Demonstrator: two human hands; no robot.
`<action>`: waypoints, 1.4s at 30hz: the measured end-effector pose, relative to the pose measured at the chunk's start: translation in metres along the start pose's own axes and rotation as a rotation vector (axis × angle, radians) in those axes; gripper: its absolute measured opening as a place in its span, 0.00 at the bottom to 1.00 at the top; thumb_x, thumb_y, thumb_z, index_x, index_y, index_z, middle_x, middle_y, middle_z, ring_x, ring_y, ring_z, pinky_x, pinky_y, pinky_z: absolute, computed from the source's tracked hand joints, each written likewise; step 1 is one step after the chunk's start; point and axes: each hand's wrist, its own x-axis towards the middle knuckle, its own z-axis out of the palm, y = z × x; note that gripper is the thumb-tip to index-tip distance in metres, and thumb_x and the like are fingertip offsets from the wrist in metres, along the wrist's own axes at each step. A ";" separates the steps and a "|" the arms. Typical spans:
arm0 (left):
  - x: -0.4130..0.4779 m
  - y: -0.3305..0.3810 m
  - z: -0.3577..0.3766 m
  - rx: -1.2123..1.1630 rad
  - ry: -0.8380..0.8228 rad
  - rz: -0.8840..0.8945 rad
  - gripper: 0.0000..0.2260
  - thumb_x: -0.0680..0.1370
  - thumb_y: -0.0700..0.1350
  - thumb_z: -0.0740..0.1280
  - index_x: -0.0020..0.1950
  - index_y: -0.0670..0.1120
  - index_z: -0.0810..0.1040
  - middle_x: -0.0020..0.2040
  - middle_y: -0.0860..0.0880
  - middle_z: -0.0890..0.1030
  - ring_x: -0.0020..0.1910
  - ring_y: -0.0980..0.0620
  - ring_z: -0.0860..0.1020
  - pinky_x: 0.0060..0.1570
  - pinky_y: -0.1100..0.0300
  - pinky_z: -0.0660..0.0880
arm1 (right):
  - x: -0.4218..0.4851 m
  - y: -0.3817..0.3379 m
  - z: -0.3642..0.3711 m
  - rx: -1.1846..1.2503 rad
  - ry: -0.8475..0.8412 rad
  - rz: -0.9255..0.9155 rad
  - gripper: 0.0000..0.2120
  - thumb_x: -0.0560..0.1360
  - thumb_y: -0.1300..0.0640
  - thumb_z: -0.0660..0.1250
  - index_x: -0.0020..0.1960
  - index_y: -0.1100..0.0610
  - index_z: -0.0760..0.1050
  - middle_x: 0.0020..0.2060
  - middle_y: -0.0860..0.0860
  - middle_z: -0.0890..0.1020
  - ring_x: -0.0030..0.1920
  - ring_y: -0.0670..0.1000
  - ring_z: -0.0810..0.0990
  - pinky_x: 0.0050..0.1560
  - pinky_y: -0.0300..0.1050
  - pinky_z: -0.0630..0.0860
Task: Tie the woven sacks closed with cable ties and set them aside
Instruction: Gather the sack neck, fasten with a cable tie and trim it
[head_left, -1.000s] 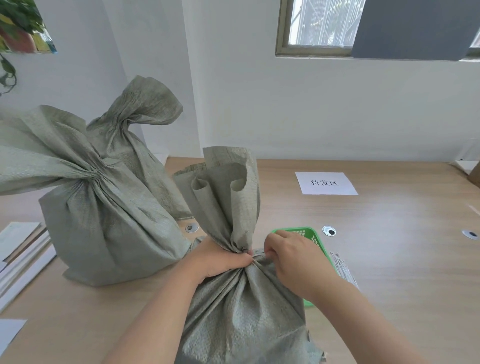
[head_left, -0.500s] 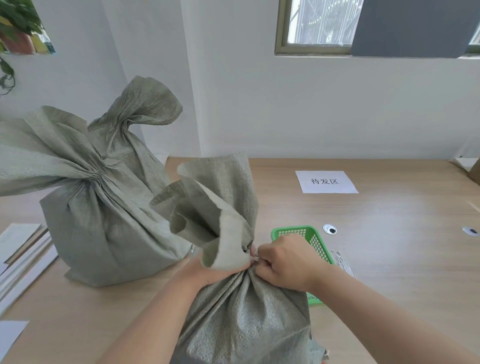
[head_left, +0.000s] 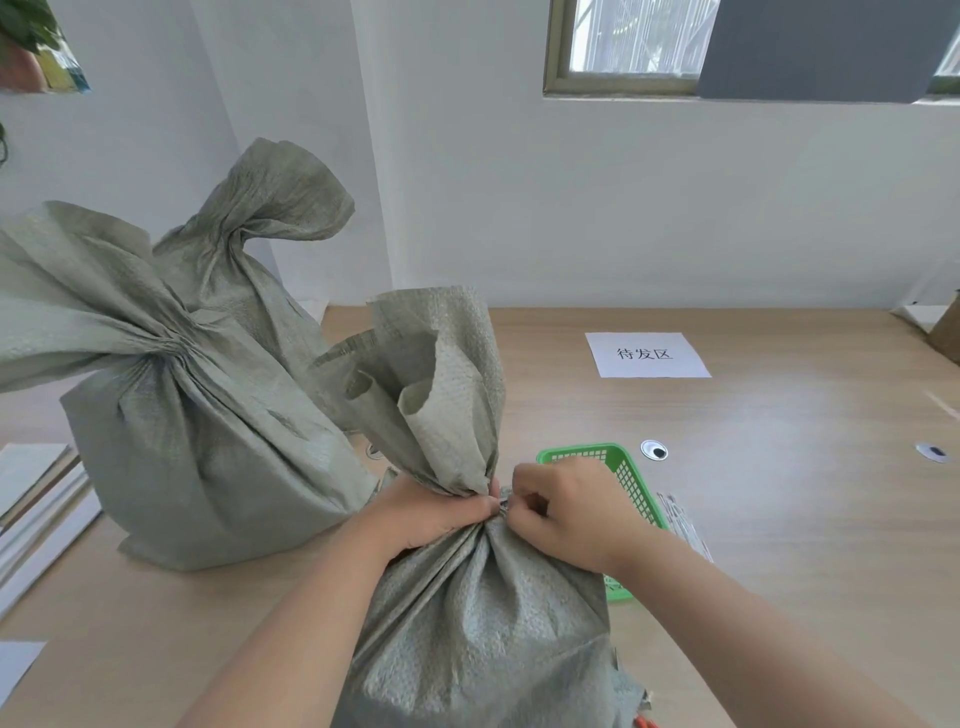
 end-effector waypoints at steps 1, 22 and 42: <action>0.000 0.001 0.000 -0.009 -0.003 -0.007 0.01 0.76 0.46 0.73 0.44 0.52 0.83 0.42 0.58 0.84 0.48 0.61 0.81 0.55 0.62 0.75 | -0.001 0.000 -0.003 0.033 -0.002 0.036 0.10 0.69 0.47 0.61 0.34 0.51 0.70 0.24 0.44 0.66 0.26 0.49 0.68 0.28 0.45 0.72; 0.018 -0.001 -0.005 -0.064 0.070 -0.022 0.02 0.74 0.45 0.74 0.41 0.50 0.84 0.40 0.57 0.84 0.45 0.59 0.82 0.51 0.60 0.74 | -0.149 0.080 0.071 0.297 -0.168 1.103 0.07 0.75 0.55 0.67 0.54 0.52 0.76 0.40 0.47 0.81 0.37 0.46 0.77 0.37 0.41 0.71; 0.025 -0.005 -0.004 -0.106 0.130 0.003 0.04 0.73 0.43 0.75 0.39 0.51 0.85 0.41 0.56 0.86 0.44 0.60 0.82 0.53 0.61 0.73 | -0.252 0.053 0.159 0.145 -0.483 1.295 0.13 0.78 0.54 0.65 0.50 0.53 0.59 0.56 0.56 0.82 0.59 0.58 0.80 0.49 0.46 0.71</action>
